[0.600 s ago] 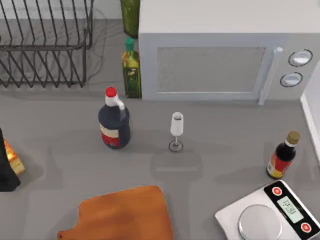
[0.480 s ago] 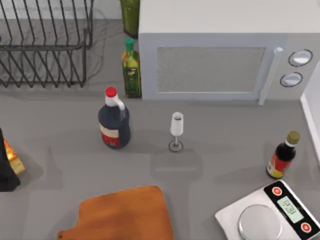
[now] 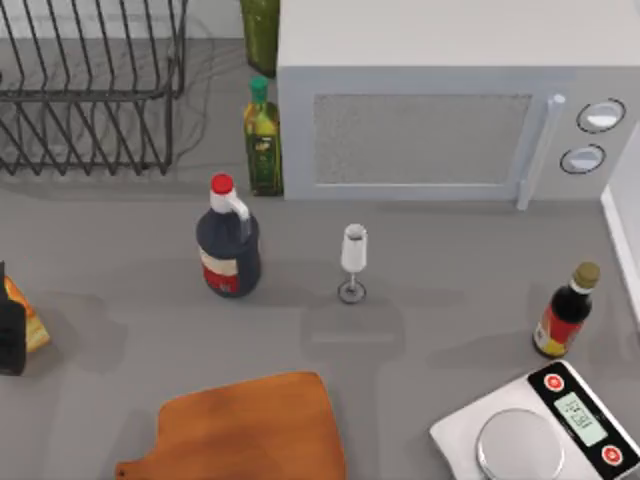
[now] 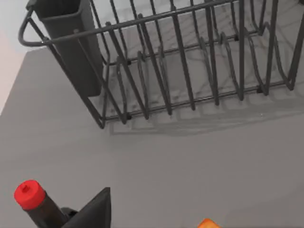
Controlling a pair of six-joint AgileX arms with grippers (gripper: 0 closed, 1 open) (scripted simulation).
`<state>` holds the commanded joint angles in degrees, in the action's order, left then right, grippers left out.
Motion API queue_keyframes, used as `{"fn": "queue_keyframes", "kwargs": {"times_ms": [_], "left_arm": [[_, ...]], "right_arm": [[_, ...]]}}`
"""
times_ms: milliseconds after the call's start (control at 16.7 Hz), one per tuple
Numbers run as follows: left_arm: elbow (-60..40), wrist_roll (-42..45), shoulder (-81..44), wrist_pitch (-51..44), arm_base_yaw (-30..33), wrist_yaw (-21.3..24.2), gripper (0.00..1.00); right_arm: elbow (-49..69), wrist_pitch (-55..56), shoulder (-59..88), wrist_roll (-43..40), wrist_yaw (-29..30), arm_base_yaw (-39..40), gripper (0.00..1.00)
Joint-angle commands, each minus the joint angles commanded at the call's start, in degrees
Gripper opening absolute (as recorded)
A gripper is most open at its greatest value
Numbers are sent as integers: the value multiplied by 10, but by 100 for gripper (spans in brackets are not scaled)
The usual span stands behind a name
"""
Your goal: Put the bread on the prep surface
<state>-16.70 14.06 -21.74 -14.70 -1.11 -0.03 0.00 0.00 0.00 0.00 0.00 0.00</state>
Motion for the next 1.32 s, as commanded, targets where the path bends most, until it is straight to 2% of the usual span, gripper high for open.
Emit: {"fn": "queue_keyframes", "kwargs": {"times_ms": [480,720,960,1320], "left_arm": [[-286,225,-465,-238,-17,0,100],[-408,320,-658,-340,-24,0,100],[-487,385,-764,-408,-30,0,100],[-504,401,-782,-425,-31,1,100]], "right_arm": [[0,0,0,0,0,0,100],[0,0,0,0,0,0,100],[0,0,0,0,0,0,100],[0,0,0,0,0,0,100]]}}
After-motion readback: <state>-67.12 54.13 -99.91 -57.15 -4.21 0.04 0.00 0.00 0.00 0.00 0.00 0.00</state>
